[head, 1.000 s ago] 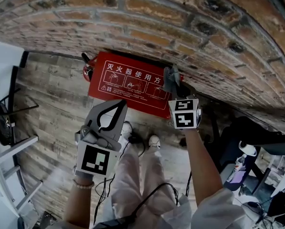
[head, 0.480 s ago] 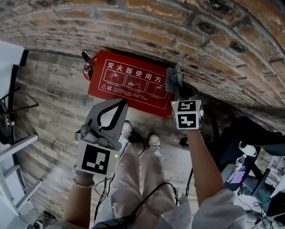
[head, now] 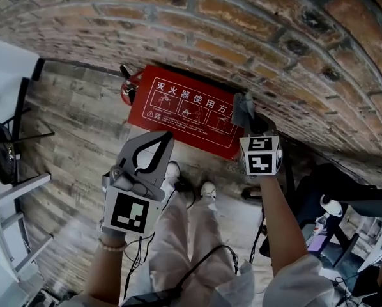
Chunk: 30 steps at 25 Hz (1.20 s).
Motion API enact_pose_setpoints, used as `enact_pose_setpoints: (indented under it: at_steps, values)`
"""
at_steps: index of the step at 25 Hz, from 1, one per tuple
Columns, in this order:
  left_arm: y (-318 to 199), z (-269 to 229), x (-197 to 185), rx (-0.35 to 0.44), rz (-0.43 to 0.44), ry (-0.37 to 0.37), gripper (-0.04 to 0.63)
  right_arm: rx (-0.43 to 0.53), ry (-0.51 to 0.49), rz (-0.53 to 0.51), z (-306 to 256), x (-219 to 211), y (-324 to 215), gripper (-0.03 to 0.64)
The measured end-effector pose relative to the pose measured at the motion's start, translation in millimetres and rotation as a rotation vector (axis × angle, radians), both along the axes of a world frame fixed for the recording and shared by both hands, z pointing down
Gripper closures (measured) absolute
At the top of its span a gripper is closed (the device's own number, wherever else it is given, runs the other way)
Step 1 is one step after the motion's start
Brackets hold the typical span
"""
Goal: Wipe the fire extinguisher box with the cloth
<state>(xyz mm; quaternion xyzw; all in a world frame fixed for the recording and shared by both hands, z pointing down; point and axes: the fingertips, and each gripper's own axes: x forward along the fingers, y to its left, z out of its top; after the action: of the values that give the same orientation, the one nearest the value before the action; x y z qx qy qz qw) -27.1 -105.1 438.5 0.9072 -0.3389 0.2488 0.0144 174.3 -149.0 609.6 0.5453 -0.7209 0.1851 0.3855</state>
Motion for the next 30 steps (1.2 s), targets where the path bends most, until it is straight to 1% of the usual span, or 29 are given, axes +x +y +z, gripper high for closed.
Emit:
enact_pose_setpoints:
  at_steps: [4,8,12,16,20,30]
  values:
    - [1,-3,-11,0.004,-0.019,0.003,0.598,0.039,-0.072,0.023,-22,-6,-4,0.598]
    - [-1,-7,-23,0.008,-0.040,0.007,0.598,0.074,-0.111,0.001,-46,-22,-6,0.598]
    - [-2,-8,-37,0.011,-0.062,0.011,0.598,0.095,-0.145,-0.044,-64,-49,-7,0.598]
    - [-4,-9,-56,0.012,-0.096,0.014,0.598,0.114,-0.164,-0.140,-79,-91,-8,0.598]
    - [-6,-7,-74,0.012,-0.126,0.013,0.598,0.117,-0.204,-0.228,-86,-139,-9,0.598]
    - [-8,-3,-122,0.007,-0.204,0.007,0.598,0.063,-0.304,-0.377,-73,-249,-4,0.598]
